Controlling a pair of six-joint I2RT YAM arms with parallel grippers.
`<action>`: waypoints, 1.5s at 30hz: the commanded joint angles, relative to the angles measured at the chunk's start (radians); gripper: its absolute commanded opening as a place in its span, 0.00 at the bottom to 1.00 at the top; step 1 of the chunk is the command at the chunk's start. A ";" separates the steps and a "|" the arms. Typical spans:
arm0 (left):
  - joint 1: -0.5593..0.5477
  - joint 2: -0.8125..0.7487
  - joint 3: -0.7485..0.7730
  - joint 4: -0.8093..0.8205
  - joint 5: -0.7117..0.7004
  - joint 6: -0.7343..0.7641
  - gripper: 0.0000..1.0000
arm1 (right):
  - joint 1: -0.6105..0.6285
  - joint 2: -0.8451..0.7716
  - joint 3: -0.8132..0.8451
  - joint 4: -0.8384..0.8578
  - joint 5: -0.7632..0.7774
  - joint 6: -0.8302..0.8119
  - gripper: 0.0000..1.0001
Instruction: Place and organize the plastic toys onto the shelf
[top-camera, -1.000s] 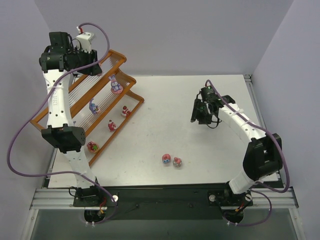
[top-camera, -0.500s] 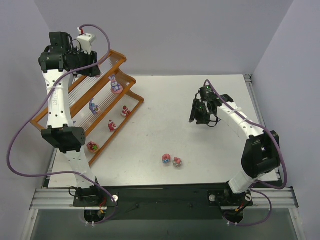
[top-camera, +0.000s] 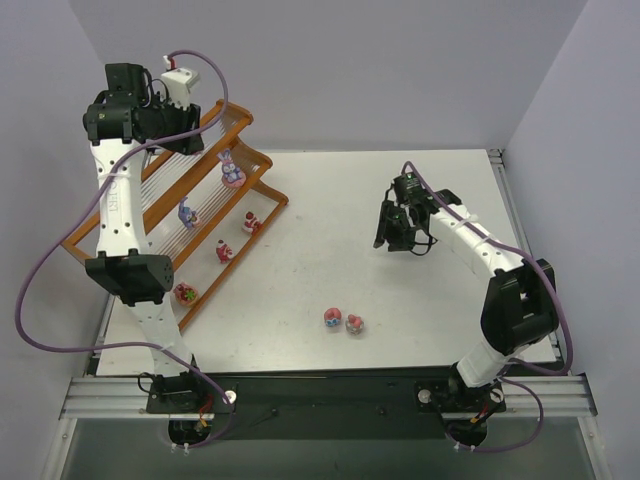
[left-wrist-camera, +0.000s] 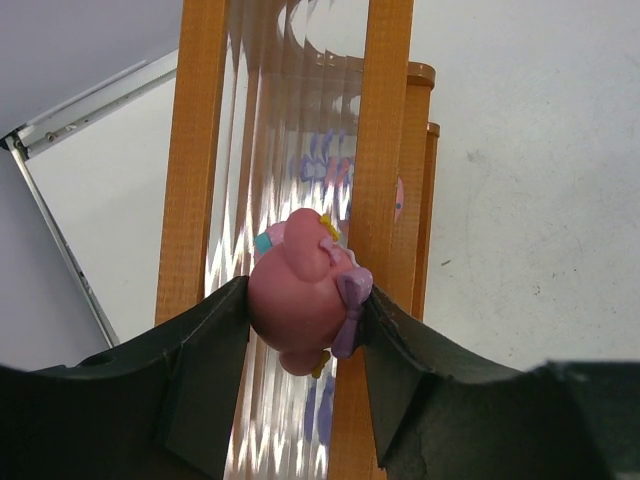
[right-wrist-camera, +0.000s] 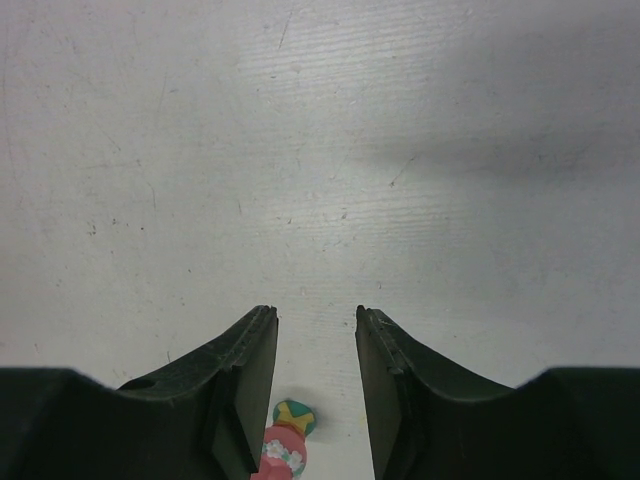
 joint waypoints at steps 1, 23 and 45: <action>-0.010 0.013 0.045 -0.023 -0.026 0.016 0.60 | 0.017 0.006 0.037 -0.044 -0.007 0.010 0.38; -0.018 -0.002 0.062 0.008 -0.068 -0.043 0.75 | 0.035 0.001 0.032 -0.049 -0.004 0.010 0.37; -0.294 -0.534 -0.366 0.119 -0.054 -0.162 0.97 | 0.047 -0.065 -0.015 -0.090 0.004 0.021 0.38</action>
